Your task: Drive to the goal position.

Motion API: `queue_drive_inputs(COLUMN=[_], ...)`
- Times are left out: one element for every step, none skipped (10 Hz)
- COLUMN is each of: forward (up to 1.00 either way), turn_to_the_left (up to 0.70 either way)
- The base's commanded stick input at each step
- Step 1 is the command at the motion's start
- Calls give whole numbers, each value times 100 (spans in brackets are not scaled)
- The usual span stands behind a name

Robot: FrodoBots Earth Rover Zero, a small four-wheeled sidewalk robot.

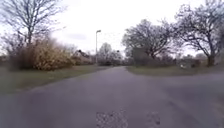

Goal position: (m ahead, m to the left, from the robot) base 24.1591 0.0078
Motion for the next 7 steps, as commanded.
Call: queue_drive_inputs(forward=[100, 100, 100, 100, 100, 100, 100], turn_to_the_left=[0, 0, 0, 0, 0, 0, 0])
